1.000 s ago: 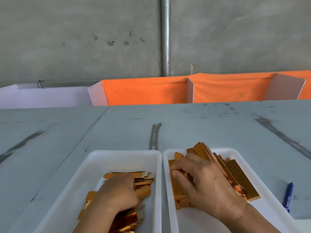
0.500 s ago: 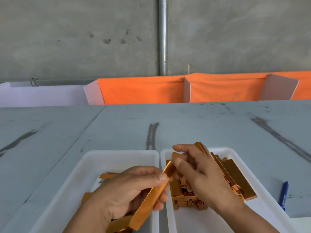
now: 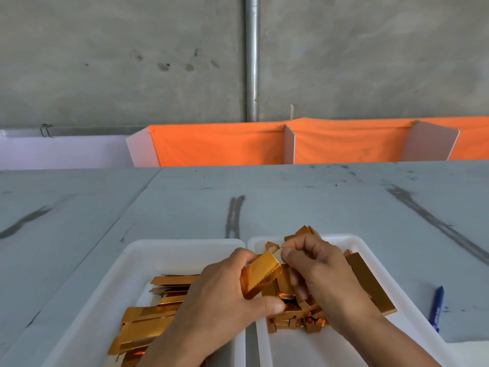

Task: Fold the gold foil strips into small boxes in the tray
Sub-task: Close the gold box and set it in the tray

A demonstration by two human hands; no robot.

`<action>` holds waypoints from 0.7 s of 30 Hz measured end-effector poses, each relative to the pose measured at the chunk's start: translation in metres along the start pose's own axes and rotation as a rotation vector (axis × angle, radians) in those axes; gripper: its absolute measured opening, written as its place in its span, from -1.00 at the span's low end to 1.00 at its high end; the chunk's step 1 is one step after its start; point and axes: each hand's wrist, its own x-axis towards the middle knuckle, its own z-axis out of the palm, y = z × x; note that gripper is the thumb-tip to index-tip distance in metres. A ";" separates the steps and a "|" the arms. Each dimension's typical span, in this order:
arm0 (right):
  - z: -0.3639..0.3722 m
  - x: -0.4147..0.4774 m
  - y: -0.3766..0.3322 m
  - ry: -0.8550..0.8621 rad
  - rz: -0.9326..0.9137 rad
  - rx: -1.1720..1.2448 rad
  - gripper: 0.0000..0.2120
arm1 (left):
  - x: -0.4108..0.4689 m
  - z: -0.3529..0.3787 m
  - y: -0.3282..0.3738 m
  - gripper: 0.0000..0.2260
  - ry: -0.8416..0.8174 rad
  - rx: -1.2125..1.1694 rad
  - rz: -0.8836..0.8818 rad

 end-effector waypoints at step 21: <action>0.009 -0.003 0.006 -0.033 -0.163 -0.157 -0.90 | 0.008 0.020 0.007 -0.73 0.276 0.294 0.093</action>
